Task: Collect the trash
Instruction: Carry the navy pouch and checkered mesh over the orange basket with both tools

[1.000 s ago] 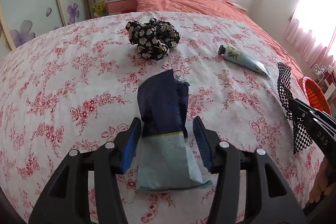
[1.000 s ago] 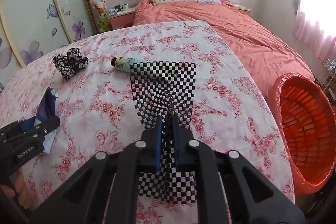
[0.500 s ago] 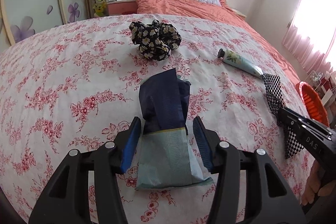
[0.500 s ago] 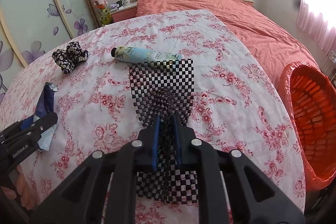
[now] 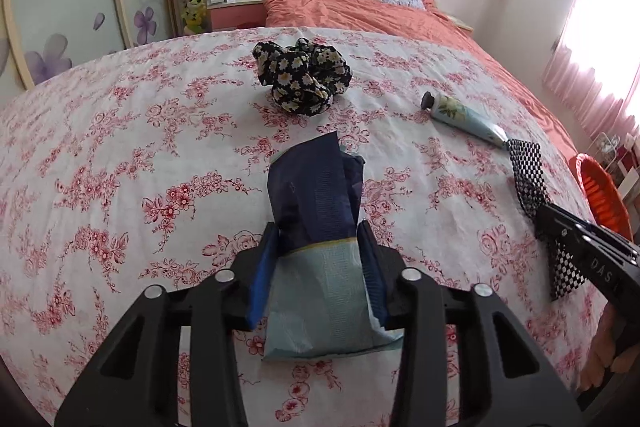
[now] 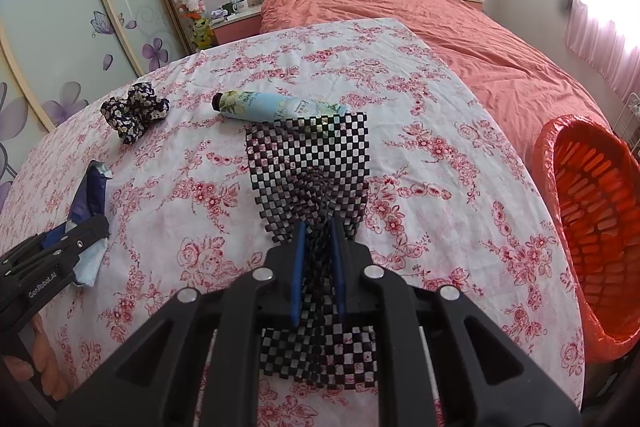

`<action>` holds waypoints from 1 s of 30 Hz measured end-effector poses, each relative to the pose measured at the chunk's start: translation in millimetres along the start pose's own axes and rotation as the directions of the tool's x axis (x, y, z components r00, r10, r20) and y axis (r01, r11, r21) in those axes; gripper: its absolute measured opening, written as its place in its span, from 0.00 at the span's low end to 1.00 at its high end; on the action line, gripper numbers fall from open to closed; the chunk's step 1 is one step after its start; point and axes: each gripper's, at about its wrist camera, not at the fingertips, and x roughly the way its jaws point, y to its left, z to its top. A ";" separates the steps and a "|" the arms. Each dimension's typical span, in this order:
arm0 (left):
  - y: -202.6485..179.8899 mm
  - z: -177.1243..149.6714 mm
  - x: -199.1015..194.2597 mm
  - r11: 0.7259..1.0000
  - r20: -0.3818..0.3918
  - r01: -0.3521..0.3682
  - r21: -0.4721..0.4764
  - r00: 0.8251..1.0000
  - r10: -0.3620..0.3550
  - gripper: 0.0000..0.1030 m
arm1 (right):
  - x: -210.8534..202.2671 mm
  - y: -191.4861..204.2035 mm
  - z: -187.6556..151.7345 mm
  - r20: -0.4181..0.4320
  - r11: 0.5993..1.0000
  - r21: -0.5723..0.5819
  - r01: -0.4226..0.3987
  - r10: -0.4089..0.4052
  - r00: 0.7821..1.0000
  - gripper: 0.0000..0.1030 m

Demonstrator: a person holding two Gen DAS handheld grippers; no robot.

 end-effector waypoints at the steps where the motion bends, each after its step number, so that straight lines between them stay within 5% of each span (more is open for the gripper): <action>1: -0.1 0.4 -0.5 1.000 -0.005 0.011 0.000 1.000 -0.011 0.37 | -1.1 -0.6 -0.2 0.003 1.000 0.003 -0.009 0.009 1.000 0.10; 3: 0.5 1.1 -3.0 1.000 -0.008 0.026 -0.008 1.000 -0.026 0.27 | -4.0 -3.5 -0.6 0.010 1.000 0.021 -0.023 0.023 1.000 0.10; 16: -41.8 19.0 -43.8 0.996 0.079 0.046 0.077 0.996 -0.052 0.26 | -71.9 -22.5 15.9 0.148 0.995 0.076 -0.068 0.056 0.987 0.09; 30: -138.5 33.9 -85.8 0.962 0.161 0.131 0.240 0.972 -0.172 0.26 | -152.3 -86.0 15.4 0.299 0.985 0.170 0.005 -0.057 0.953 0.09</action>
